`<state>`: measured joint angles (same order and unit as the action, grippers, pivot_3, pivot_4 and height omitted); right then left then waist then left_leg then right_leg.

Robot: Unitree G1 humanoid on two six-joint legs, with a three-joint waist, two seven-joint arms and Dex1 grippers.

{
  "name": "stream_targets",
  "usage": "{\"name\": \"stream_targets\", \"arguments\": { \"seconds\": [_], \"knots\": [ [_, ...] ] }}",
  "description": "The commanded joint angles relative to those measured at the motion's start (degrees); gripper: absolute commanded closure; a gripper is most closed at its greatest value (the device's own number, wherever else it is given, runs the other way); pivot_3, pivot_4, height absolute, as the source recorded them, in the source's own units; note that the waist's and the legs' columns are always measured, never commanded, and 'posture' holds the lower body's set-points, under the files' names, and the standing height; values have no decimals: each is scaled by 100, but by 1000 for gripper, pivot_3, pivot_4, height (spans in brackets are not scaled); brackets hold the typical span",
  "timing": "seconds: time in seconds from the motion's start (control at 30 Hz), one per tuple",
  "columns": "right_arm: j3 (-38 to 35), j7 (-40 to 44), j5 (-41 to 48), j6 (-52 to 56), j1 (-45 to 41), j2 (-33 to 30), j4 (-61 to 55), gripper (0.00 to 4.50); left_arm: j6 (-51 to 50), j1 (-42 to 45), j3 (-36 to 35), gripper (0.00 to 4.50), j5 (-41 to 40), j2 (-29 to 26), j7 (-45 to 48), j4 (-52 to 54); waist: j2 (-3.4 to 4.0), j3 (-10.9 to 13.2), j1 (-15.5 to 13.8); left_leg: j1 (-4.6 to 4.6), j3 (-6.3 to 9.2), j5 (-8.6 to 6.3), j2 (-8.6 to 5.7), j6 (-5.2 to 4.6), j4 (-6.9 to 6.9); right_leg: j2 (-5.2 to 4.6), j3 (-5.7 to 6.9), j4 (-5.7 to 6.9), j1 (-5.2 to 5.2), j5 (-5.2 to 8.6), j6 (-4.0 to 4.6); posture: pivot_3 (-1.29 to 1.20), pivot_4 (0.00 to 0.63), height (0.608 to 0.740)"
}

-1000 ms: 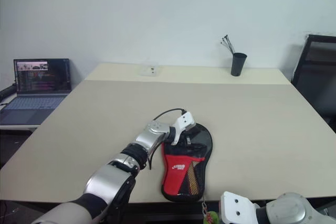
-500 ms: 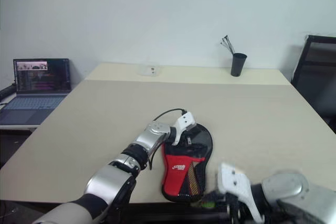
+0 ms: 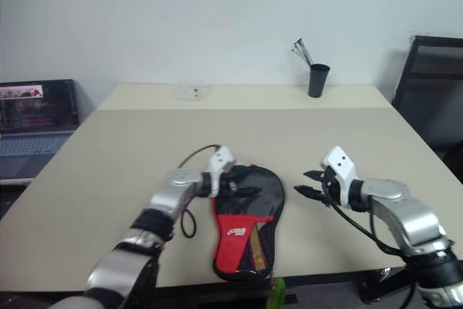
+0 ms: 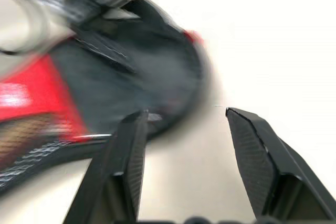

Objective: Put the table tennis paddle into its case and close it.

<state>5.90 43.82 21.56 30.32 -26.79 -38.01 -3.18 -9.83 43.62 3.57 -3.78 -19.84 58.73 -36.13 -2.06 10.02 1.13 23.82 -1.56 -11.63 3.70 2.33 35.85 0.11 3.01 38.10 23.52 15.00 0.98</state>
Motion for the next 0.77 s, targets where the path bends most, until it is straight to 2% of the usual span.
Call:
{"name": "stream_targets", "arguments": {
  "seconds": [0.03, 0.23, 0.37, 0.5, 0.63, 0.77],
  "knots": [
    [-15, -10, -367, -832, -472, 369, 901, 1914, -473, -578, -559, 0, -460, -422, -214, 1403, 16, 15, 19, 0, 1, 0, 3, 0, 1, 0, -2, 6, 1, 0, 0, 0, 150, 740],
    [-98, 310, -535, -1172, -929, 650, 1903, 1914, -1535, -2240, -1740, 0, -1328, -718, -1037, 3712, 23, 20, 38, -2, -30, 0, -1, 2, 2, -15, -34, 5, 5, -1, 0, 0, 150, 740],
    [-289, 367, -587, -1284, -980, 527, 2174, 1914, -2011, -2899, -1955, 0, -1656, -594, -1580, 4686, 23, 20, -45, -1, -36, 0, -3, 2, 7, -32, -42, 2, 5, -3, -3, 0, 150, 740],
    [-494, 388, -685, -1549, -994, 283, 2338, 1914, -2185, -2894, -1911, 0, -1698, -508, -2052, 4903, 22, 21, -162, 0, -40, 0, -10, 1, 16, -37, -46, -1, 3, -8, -11, 0, 150, 740],
    [-594, 321, -730, -1472, -830, 169, 2054, 1914, -2104, -2937, -1896, 0, -1641, -523, -2301, 4690, 22, 20, -138, -6, -52, 1, -15, 0, 21, -33, -60, 1, 1, -14, -18, 0, 150, 740],
    [-622, 391, -708, -1225, -758, 68, 1748, 1914, -2318, -2809, -1839, 0, -1916, -488, -2294, 4669, 23, 20, -108, -6, -50, 0, -5, 0, 16, -27, -61, 0, 6, -14, -17, 0, 150, 740]
  ]
}}
